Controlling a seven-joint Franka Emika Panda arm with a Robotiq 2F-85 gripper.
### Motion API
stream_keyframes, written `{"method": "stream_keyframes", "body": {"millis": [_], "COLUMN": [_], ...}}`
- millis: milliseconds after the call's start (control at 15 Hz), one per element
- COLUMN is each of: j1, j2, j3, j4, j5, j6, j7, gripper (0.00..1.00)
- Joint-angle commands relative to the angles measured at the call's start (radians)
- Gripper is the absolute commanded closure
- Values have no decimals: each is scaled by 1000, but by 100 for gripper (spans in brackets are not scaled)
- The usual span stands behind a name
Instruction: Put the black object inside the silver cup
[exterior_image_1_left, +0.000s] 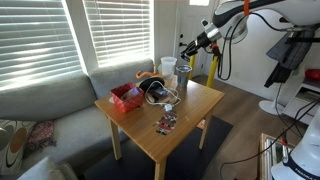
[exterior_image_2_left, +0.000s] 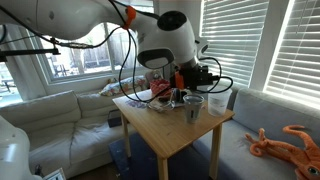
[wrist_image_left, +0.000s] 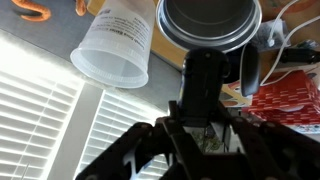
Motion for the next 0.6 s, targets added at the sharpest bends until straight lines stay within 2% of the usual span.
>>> {"method": "stream_keyframes", "body": {"millis": [0,533], "j1": [15,0], "j2": [47,146], "j3": [-6,-4], "j4": [16,35], "j5": [115,145], "j6": [-1,-27], "j7": [-94,-100], "gripper": [88,88]}}
